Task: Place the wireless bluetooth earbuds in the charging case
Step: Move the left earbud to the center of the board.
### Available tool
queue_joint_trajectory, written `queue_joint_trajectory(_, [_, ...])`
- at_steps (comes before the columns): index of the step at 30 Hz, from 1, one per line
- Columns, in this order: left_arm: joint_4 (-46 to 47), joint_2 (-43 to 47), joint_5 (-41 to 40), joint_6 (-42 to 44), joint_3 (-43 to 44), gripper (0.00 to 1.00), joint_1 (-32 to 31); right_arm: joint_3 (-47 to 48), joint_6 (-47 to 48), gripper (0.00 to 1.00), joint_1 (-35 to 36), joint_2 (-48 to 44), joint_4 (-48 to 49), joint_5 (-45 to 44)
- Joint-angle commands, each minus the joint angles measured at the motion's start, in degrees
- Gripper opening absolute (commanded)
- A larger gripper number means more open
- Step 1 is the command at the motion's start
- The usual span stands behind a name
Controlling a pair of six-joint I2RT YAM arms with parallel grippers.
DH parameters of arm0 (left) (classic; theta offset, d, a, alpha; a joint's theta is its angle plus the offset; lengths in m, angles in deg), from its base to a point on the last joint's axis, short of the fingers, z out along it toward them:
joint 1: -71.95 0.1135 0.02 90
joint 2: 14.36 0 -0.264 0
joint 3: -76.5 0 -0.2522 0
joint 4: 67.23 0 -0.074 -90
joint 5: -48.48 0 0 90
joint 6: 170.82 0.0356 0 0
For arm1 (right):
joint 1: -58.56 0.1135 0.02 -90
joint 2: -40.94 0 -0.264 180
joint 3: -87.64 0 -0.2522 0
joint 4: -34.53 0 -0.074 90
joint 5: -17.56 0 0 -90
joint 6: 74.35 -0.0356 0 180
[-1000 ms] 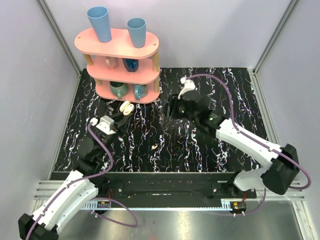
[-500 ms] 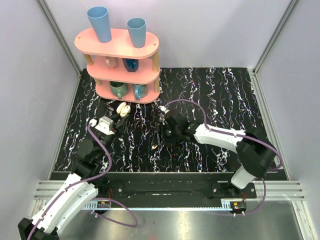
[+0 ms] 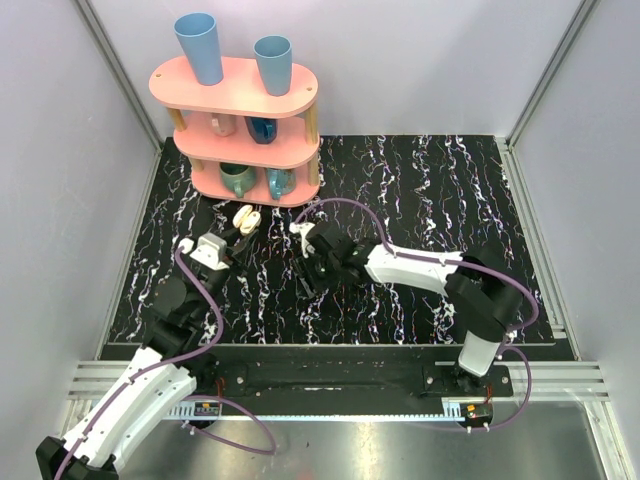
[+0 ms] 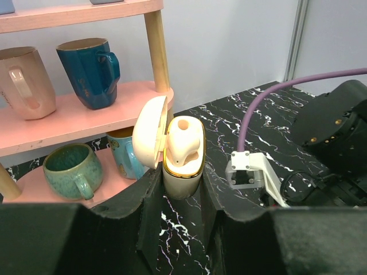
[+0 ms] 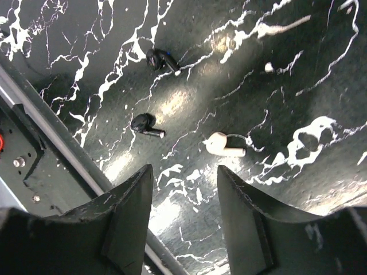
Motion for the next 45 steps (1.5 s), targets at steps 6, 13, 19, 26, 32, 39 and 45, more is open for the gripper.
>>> queue_joint_trajectory(6, [1.36, 2.63, -2.34, 0.54, 1.21, 0.00, -0.01, 4.29, 11.42, 0.50, -0.01, 4.56, -2.78, -1.52])
queue_joint_trajectory(13, [1.45, 2.11, -2.16, 0.36, 0.95, 0.00, -0.01, 4.28, 11.68, 0.48, -0.01, 5.62, -1.73, -1.26])
queue_joint_trajectory(19, [1.63, 1.75, -1.99, 0.19, 1.04, 0.00, -0.01, 5.34, 12.83, 0.48, -0.01, 7.55, -1.73, -1.62])
queue_joint_trajectory(26, [1.45, 2.19, -1.63, -0.34, 0.86, 0.00, -0.01, 5.78, 12.74, 0.47, -0.01, 8.26, -1.29, -1.52])
queue_joint_trajectory(32, [1.10, 2.72, -1.99, -0.34, 0.77, 0.00, -0.01, 6.66, 12.39, 0.44, -0.01, 8.17, -1.11, -5.74])
queue_joint_trajectory(39, [1.10, 2.72, -2.07, -0.34, 0.86, 0.00, -0.01, 7.45, 6.78, 0.48, -0.01, 5.37, -0.34, -3.90])
queue_joint_trajectory(45, [0.92, 4.03, -2.51, -0.51, 0.95, 0.00, -0.01, 7.28, -0.70, 0.46, -0.10, 6.85, 1.95, -2.24])
